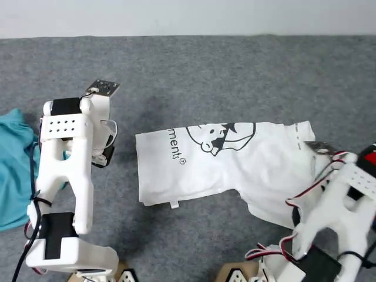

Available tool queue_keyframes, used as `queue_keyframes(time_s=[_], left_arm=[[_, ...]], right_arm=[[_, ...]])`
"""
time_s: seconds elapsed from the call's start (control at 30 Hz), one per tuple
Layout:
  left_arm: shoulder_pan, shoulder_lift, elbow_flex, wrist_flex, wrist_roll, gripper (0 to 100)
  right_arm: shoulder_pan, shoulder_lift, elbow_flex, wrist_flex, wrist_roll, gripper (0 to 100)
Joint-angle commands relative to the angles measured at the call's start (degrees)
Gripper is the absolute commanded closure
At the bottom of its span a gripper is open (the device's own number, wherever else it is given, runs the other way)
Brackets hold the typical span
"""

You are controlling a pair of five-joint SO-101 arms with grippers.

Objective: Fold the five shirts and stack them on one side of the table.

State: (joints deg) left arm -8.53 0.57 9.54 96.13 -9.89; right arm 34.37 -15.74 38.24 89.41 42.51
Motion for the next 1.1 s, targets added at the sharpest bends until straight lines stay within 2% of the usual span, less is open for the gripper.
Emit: queue_keyframes(time_s=[0.0, 0.43, 0.7, 1.07], left_arm=[[-0.2, -2.4, -2.5, 0.6, 0.4, 100], [-0.2, -2.3, -2.5, 0.6, 0.4, 100], [-0.2, -2.3, -2.4, 0.8, 0.4, 100], [-0.1, -2.5, -2.4, 0.7, 0.4, 100]], right_arm=[[-1.5, -2.3, 1.6, -2.6, 0.0, 75.3], [-1.6, -2.2, 9.6, -16.5, -6.5, 75.3], [-1.7, -2.2, 9.8, -19.1, -6.9, 75.3], [-8.5, -2.2, 14.2, -23.6, -12.0, 75.5]])
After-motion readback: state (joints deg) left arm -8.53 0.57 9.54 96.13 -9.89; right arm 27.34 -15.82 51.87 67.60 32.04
